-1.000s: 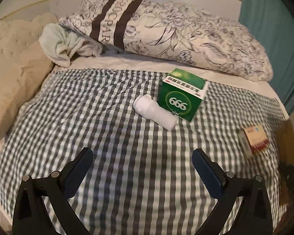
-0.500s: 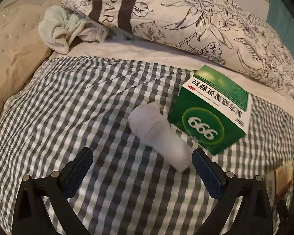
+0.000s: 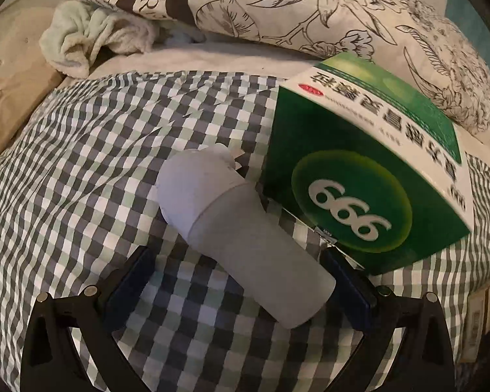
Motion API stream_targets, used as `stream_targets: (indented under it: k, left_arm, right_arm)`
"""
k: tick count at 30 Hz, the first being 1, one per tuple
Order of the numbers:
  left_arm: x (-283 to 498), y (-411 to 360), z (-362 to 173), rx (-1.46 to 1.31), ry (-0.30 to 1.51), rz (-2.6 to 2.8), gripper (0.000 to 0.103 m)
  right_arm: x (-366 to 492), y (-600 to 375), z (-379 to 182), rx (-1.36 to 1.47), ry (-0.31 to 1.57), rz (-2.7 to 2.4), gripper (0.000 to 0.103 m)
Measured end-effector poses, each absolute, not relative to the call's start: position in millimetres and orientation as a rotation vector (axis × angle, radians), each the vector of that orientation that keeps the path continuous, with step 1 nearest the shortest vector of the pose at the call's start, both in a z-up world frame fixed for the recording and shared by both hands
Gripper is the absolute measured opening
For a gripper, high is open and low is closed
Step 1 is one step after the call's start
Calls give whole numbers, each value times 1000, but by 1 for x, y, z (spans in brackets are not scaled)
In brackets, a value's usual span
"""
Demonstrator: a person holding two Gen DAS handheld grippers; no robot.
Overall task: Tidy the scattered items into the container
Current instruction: 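Grasp the white bottle with the left tool while the right grasps the Amoxicillin box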
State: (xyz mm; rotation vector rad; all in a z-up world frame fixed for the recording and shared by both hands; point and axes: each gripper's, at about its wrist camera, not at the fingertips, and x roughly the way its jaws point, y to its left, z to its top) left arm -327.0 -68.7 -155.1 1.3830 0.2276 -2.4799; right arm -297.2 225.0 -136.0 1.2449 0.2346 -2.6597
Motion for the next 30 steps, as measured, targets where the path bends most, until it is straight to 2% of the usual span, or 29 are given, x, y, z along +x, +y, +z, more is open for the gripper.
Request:
stream_targets:
  k: [3,11,13,15,25,30]
  left_arm:
    - [-329,-68,-156,1390,232,-2499,101]
    - [-324,-66,-150,1388,245,-2555,61]
    - [-320,-68,-147,1389,252,-2556,46]
    - [-317,-74,-146,1394,262,-2566,41]
    - [-286,-83,-137,1373,332,-2592,34]
    - [-260,-76,-115,1313,280,-2622,32]
  right_arm:
    - [-299,224,-136,1241,227,-2654,103]
    - [-291,211,-138,1242,241,-2599,103]
    - [-288,207,-138,1240,263,-2590,103]
    - [-284,203,-140,1225,301,-2595,103]
    - [-291,195,-142,1226,331,-2612,103]
    - [-280,192,-140,1236,343,-2601,103]
